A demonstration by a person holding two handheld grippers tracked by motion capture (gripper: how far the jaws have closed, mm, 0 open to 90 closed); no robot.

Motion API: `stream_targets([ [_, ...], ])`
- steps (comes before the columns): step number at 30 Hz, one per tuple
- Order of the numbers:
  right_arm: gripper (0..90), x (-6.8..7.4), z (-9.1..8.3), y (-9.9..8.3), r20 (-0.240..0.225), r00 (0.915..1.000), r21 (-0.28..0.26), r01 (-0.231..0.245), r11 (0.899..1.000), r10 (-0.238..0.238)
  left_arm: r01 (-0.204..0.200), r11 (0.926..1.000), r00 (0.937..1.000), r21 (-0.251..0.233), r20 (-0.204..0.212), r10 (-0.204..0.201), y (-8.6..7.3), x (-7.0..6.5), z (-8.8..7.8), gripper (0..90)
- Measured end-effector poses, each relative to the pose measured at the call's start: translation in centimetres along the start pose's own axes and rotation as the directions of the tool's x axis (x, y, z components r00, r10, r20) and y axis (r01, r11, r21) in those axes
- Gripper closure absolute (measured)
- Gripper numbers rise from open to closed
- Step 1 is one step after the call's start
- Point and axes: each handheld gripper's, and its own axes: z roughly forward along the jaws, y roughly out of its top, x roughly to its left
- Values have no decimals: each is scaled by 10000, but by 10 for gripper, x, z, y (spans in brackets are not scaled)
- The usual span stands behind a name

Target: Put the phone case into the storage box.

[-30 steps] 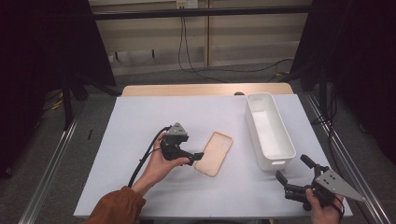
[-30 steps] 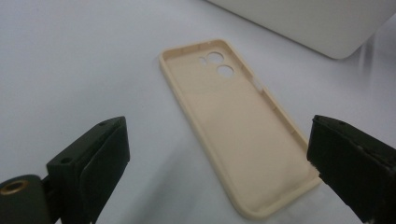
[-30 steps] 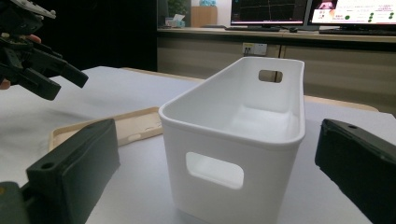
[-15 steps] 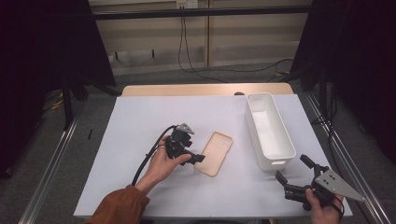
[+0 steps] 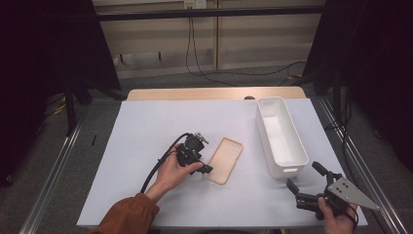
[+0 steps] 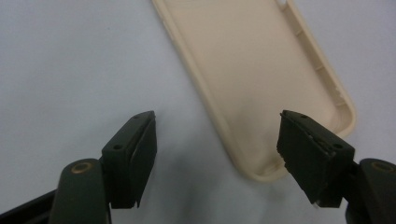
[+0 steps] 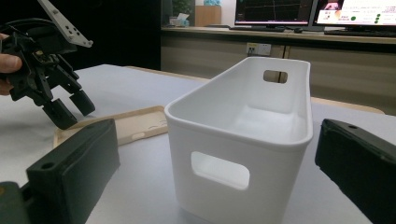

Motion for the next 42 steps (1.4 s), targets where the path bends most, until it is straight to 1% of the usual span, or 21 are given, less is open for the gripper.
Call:
stream_targets([
  [1, 0, 0, 0, 0, 6, 10000, 0, -1, 10000, 1, 77, 10000, 10000, 9, -13, -77, 0, 0, 1, 292],
  [3, 0, 0, 0, 0, 7, 10000, -2, -2, 10000, 2, 18, 10000, 10000, -9, -69, -18, 1, 1, 1, 324],
  [4, 0, 0, 0, 0, 4, 10000, -2, -1, 10000, 1, 147, 9998, 9999, -102, -51, -148, 1, 1, 1, 338],
  [7, 0, 0, 0, 0, 3, 10000, 9, 0, 10000, 0, 185, 9997, 9998, -166, -97, -186, 1, 2, 1, 377],
  [9, 0, 0, 0, 0, -11, 10000, 14, 28, 10000, -28, 112, 9998, 9995, -169, -296, -117, 0, 1, 1, 422],
  [10, 0, 0, 0, 0, -4, 10000, 5, 14, 10000, -14, 155, 9996, 9990, -226, -411, -164, 0, 0, 1, 438],
  [12, 0, 0, 0, 0, 1, 10000, 11, 11, 10000, -11, -125, 9999, 9978, -115, -656, 117, 0, -1, 1, 473],
  [14, 0, 0, 0, 0, -18, 10000, 10, 34, 10000, -34, -127, 9998, 9966, -164, -820, 114, -1, -3, 2, 496],
  [16, 0, 0, 0, 0, -36, 10000, 7, 87, 10000, -87, -328, 9994, 9943, -100, -1021, 316, -1, -5, 2, 507],
  [17, 0, 0, 0, 0, -32, 10000, 11, 80, 10000, -80, -345, 9993, 9940, -128, -1039, 330, 0, -6, 3, 509],
  [18, 0, 0, 0, 0, -25, 10000, 11, 71, 10000, -71, -376, 9992, 9948, -166, -957, 358, 0, -7, 3, 525],
  [19, 0, 0, 0, 0, -31, 10000, 7, 88, 10000, -88, -373, 9991, 9947, -196, -970, 352, 0, -8, 4, 551],
  [20, 0, 0, 0, 0, -31, 10000, 20, 80, 10000, -80, -287, 9993, 9950, -250, -963, 261, 1, -9, 4, 556],
  [23, 0, 0, 0, 0, -18, 10000, -4, 56, 10000, -56, -296, 9994, 9955, -198, -910, 277, 2, -9, 5, 574],
  [24, 0, 0, 0, 0, -31, 10000, 8, 86, 10000, -86, -180, 9995, 9959, -265, -886, 156, 2, -9, 5, 579],
  [29, 0, 0, 0, 0, -50, 10000, 31, 77, 10000, -77, -154, 9996, 9960, -233, -879, 133, 3, -10, 6, 585],
  [31, 0, 0, 1, 0, -52, 10000, 41, 78, 10000, -78, -62, 9996, 9966, -289, -823, 38, 3, -10, 6, 611],
  [32, 0, 0, 1, 0, -49, 10000, 41, 78, 10000, -77, -61, 9995, 9978, -315, -656, 40, 3, -10, 6, 645],
  [33, 0, 0, 0, 0, -49, 10000, 43, 74, 10000, -74, -57, 9995, 9984, -313, -570, 39, 3, -10, 6, 702],
  [39, 0, 0, 1, 0, -68, 10000, 39, 72, 10000, -71, 118, 9994, 9987, -338, -490, -134, 3, -9, 6, 708],
  [42, 0, 1, 0, 0, -61, 10000, 44, 62, 10000, -62, 331, 9987, 9982, -384, -495, -350, 3, -8, 6, 726],
])
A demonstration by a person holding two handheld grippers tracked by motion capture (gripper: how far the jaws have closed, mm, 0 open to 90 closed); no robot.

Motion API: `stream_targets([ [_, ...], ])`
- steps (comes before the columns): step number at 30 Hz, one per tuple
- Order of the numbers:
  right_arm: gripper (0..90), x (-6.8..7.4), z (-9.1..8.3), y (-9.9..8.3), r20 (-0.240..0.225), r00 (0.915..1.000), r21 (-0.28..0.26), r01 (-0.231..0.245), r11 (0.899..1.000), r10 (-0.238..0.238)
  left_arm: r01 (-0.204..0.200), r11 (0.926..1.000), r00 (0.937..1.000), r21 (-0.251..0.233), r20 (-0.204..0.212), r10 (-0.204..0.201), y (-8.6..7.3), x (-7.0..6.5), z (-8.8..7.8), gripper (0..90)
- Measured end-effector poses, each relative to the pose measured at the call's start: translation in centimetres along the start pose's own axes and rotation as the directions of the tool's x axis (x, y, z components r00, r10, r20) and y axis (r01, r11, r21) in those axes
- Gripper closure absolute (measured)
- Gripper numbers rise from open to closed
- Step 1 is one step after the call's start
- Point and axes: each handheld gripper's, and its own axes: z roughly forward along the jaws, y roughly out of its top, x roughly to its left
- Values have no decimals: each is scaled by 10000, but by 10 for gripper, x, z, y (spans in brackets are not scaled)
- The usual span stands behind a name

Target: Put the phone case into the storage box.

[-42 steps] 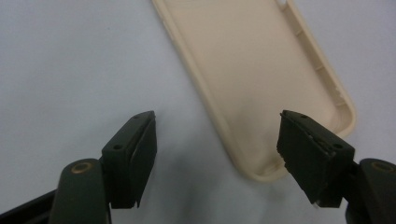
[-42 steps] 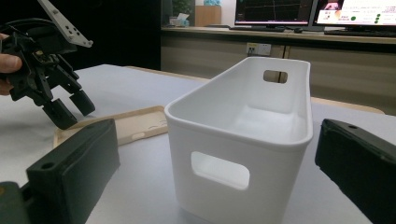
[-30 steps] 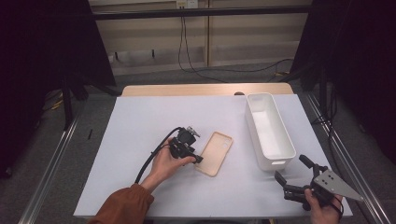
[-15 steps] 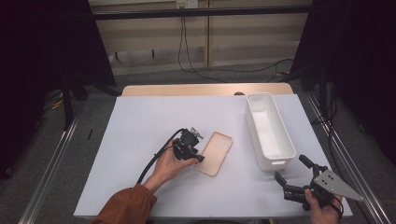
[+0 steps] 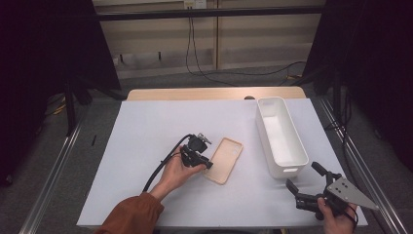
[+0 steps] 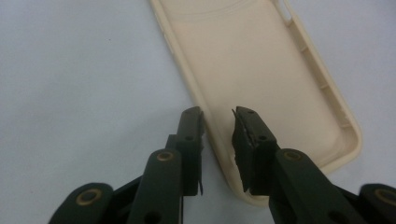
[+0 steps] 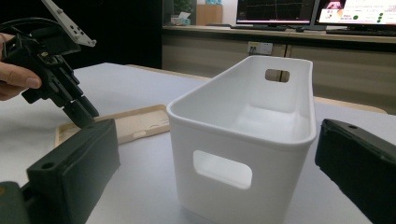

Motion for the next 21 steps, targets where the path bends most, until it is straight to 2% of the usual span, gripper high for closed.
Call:
stream_targets([
  [5, 0, 0, 0, 0, 0, 10000, 3, 6, 10000, -6, 160, 9999, 9999, -27, 52, -160, 0, 2, 0, 743],
  [10, 0, 1, 0, 0, 0, 10000, 12, -29, 10000, 29, 526, 9986, 9983, -48, 236, -524, 0, 6, 0, 774],
  [15, 0, 1, 0, 0, 6, 10000, 24, -38, 10000, 38, 545, 9985, 9983, -42, 199, -544, 0, 5, 0, 788],
  [21, 0, 1, 0, 0, -7, 10000, 32, -30, 10000, 30, 823, 9966, 9961, -63, 320, -821, -1, 7, 0, 803],
])
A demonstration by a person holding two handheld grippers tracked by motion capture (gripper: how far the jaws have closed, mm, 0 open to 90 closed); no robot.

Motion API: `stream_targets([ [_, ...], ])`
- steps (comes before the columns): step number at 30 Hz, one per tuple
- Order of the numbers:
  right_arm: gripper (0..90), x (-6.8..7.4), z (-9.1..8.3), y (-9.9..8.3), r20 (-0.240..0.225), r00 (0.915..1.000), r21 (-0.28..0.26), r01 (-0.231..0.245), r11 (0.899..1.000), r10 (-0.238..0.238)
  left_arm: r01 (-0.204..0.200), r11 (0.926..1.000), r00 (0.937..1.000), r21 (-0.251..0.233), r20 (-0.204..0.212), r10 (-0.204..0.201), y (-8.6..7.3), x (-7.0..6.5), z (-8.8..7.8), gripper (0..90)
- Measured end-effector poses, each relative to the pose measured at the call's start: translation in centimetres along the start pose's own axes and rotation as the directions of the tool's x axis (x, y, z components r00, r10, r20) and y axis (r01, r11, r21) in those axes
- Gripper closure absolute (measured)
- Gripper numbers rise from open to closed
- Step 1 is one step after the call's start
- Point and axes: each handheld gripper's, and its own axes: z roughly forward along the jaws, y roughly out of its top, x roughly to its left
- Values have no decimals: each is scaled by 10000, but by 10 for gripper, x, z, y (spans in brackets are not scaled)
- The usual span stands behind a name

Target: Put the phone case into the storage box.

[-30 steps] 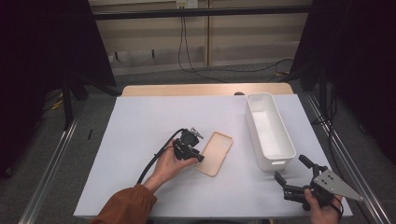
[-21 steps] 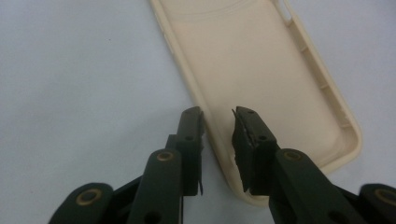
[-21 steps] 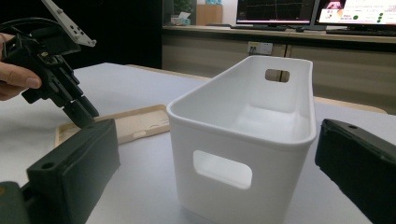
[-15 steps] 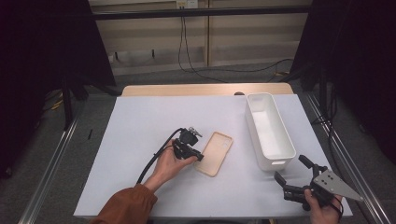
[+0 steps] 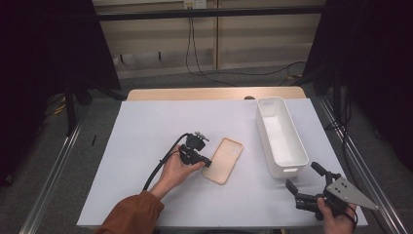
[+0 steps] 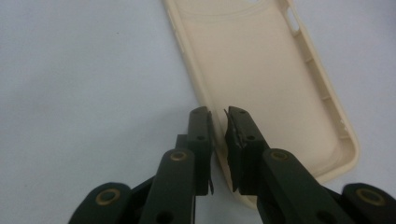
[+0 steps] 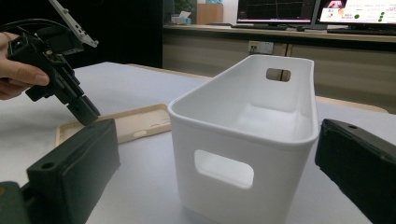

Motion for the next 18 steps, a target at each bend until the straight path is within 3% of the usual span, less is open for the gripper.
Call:
stream_targets([
  [11, 0, 0, 0, 0, -10, 10000, 20, -14, 10000, 14, 28, 10000, 10000, -2, -88, -28, 0, -2, 0, 854],
  [18, 0, 0, 0, 0, -21, 10000, 22, 0, 10000, 0, -204, 9997, 9992, -142, -339, 199, -1, -5, 0, 871],
])
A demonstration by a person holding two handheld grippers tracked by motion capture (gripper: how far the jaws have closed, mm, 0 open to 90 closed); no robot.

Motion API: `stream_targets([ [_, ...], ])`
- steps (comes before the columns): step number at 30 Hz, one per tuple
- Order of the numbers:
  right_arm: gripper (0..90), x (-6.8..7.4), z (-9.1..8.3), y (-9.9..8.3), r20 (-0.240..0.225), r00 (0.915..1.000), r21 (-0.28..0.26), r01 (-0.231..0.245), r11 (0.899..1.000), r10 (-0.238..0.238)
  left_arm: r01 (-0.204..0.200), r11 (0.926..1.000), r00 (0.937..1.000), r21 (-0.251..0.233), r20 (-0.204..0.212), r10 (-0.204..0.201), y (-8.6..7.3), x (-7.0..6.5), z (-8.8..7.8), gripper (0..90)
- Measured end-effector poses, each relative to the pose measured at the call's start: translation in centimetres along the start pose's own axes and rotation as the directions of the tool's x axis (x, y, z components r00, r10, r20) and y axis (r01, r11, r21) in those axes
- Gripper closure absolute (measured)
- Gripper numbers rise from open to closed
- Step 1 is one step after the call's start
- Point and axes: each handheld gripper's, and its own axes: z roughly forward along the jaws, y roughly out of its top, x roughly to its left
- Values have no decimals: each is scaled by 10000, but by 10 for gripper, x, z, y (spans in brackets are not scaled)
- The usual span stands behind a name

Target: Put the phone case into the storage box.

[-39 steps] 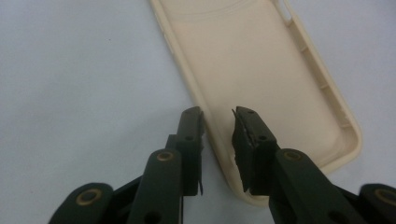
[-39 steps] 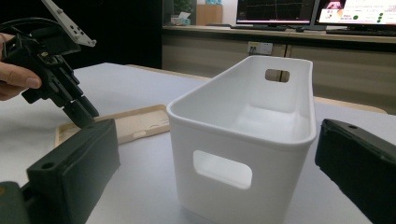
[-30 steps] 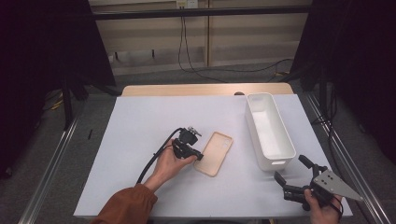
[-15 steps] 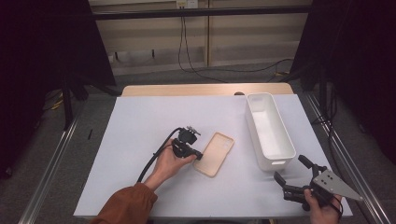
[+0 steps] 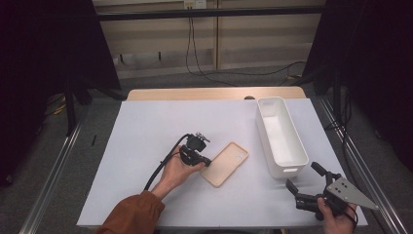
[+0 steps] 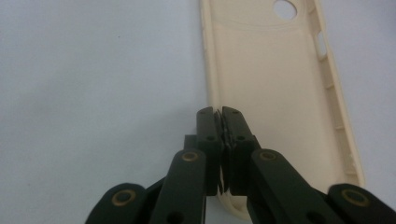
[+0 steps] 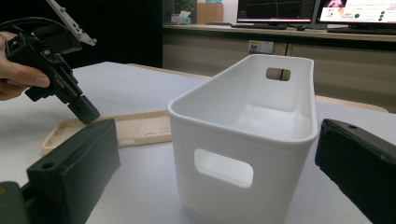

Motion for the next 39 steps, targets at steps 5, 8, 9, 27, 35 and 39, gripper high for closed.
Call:
stream_targets([
  [5, 0, 0, 0, 0, 6, 10000, -17, 9, 10000, -9, 75, 9999, 10000, -78, 30, -75, -1, 0, 0, 874],
  [8, 0, 0, 0, 0, 19, 10000, -21, -5, 10000, 5, 134, 9998, 9999, -136, 40, -133, -1, 0, 0, 874],
  [9, 0, 0, 0, 0, 16, 10000, -22, 10, 10000, -10, 140, 9997, 9999, -175, 39, -139, -2, 0, 0, 874],
  [27, 0, 0, -1, 0, 44, 10000, -37, 5, 10000, -5, 108, 9989, 9999, -448, 12, -108, -5, 1, -3, 875],
  [35, 0, 0, -1, 0, 44, 10000, -30, 1, 10000, -1, -93, 9973, 9999, -730, -109, 86, -7, 0, -8, 875],
  [39, 0, 0, -1, 0, 42, 10000, -31, 6, 10000, -6, -56, 9954, 10000, -957, -68, 49, -7, 0, -11, 875],
])
